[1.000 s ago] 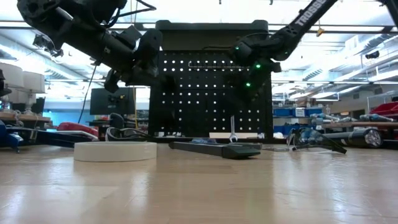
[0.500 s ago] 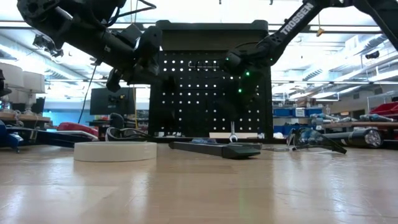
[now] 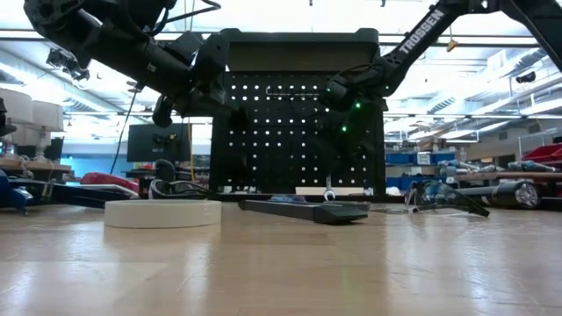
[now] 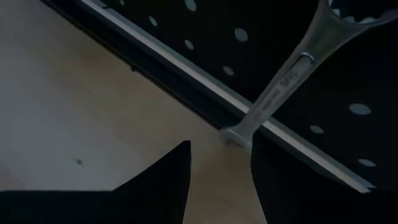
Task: Hang tools onto peg board
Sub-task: Unhang the wrench from the black pegboard
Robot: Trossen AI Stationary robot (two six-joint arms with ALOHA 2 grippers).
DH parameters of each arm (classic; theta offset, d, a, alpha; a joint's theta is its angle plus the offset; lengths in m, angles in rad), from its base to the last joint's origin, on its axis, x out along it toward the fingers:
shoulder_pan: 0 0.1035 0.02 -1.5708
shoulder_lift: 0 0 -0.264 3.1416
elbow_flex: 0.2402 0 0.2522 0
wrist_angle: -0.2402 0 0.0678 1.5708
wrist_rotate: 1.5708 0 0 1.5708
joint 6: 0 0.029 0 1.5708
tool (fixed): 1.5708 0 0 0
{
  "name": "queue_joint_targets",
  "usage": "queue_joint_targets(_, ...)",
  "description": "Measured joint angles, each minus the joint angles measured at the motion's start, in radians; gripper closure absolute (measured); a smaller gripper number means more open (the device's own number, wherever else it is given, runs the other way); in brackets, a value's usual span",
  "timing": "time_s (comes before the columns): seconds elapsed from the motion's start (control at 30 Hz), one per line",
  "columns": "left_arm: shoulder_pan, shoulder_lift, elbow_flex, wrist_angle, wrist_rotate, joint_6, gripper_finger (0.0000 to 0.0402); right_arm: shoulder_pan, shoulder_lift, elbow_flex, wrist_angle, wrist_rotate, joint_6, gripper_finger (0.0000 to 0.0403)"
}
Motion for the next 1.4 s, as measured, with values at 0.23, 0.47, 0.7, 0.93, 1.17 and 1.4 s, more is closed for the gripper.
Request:
queue_joint_targets(0.23,0.000,0.000,0.000,0.003,0.009,0.023,0.0296,-0.013,0.000,0.000,0.007,-0.036,-0.002,0.0231)
queue_joint_targets(0.47,-0.001,0.000,0.000,0.006,0.012,0.023,0.0296,-0.016,0.000,0.000,0.006,-0.025,0.024,0.0234)
queue_joint_targets(0.7,-0.001,0.000,0.000,0.008,0.012,0.024,0.0296,-0.013,0.017,-0.001,0.032,0.002,0.040,0.0237)
queue_joint_targets(0.93,-0.001,0.000,0.000,0.029,0.034,0.024,0.0296,0.013,-0.055,0.026,-0.120,-0.013,0.023,0.0239)
queue_joint_targets(1.17,-0.002,0.000,0.000,0.030,0.035,0.092,0.0296,0.045,-0.122,0.031,-0.163,-0.004,0.072,0.0239)
queue_joint_targets(1.4,-0.007,-0.001,0.000,0.030,0.038,0.091,0.0296,0.134,-0.135,-0.027,-0.189,-0.023,0.109,0.0239)
